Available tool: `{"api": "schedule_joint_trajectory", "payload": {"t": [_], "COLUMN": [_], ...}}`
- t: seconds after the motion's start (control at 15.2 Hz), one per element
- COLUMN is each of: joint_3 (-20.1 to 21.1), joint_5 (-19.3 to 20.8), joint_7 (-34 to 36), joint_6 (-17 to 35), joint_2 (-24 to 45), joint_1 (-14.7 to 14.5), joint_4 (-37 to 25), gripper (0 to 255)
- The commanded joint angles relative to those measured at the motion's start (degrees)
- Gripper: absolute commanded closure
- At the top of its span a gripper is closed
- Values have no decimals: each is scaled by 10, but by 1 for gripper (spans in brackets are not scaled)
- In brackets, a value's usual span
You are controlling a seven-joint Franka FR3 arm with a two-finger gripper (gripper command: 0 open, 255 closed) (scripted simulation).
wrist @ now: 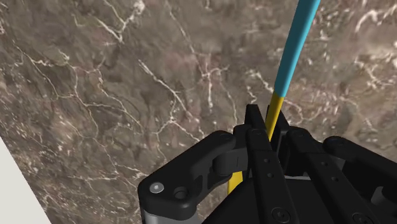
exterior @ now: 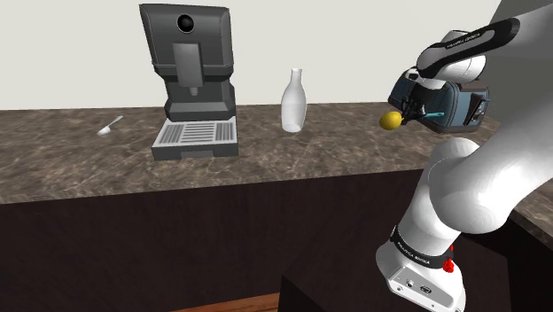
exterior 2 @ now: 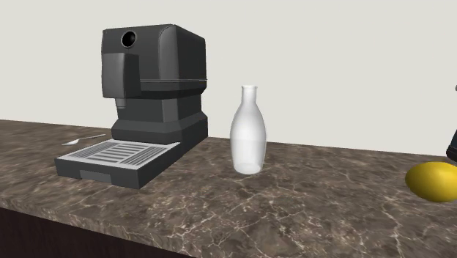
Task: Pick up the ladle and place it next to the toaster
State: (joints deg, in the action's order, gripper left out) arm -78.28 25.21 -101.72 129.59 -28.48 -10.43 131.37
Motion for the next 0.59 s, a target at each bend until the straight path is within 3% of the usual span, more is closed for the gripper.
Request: {"api": "schedule_joint_trajectory", "payload": {"t": [0.0, 0.53], "joint_3": [-22, -99], "joint_5": [2, 10], "joint_7": [-2, -4], "joint_6": [19, 73], "joint_2": [6, 18], "joint_1": [-15, -73], "joint_4": [8, 28], "gripper": [255, 255]}}
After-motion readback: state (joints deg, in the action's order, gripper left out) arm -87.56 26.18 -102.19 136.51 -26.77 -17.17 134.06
